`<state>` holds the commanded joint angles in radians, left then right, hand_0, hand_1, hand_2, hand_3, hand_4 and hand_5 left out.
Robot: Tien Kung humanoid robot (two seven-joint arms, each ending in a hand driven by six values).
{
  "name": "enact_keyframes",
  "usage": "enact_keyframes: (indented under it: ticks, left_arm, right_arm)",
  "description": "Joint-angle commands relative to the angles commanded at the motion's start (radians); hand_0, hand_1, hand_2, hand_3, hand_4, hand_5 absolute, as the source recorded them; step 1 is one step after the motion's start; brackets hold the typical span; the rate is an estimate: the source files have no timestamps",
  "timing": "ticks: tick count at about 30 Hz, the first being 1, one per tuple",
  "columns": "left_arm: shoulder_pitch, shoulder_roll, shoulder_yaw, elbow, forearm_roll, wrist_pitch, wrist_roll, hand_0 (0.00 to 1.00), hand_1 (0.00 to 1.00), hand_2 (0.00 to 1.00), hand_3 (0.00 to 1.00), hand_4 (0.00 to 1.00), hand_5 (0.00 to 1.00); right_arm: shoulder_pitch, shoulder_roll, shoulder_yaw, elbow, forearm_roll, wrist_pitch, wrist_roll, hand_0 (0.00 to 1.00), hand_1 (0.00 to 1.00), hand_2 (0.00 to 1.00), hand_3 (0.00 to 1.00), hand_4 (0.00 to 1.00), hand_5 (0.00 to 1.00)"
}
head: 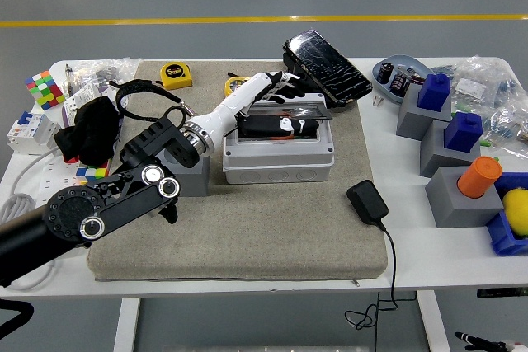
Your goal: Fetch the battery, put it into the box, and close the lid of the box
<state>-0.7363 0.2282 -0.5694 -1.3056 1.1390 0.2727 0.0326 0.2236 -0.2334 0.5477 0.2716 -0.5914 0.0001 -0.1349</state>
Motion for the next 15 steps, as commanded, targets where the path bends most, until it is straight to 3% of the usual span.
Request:
enact_keyframes:
  ticks: [7, 15]
  left_arm:
    - [0.108, 0.041, -0.178, -0.087, -0.094, 0.072, -0.116, 0.643, 0.736, 0.715, 0.751, 0.998, 0.427]
    - [0.277, 0.11, -0.429, -0.116, -0.099, 0.076, -0.126, 0.641, 0.731, 0.713, 0.744, 0.998, 0.423]
  right_arm:
    - [-0.001, 0.002, 0.005, -0.004, 0.008, 0.002, 0.0, 0.667, 0.664, 0.674, 0.55, 0.889, 0.512]
    - [0.002, 0.005, -0.009, -0.028, 0.03, 0.002, 0.001, 0.666, 0.664, 0.674, 0.55, 0.889, 0.513]
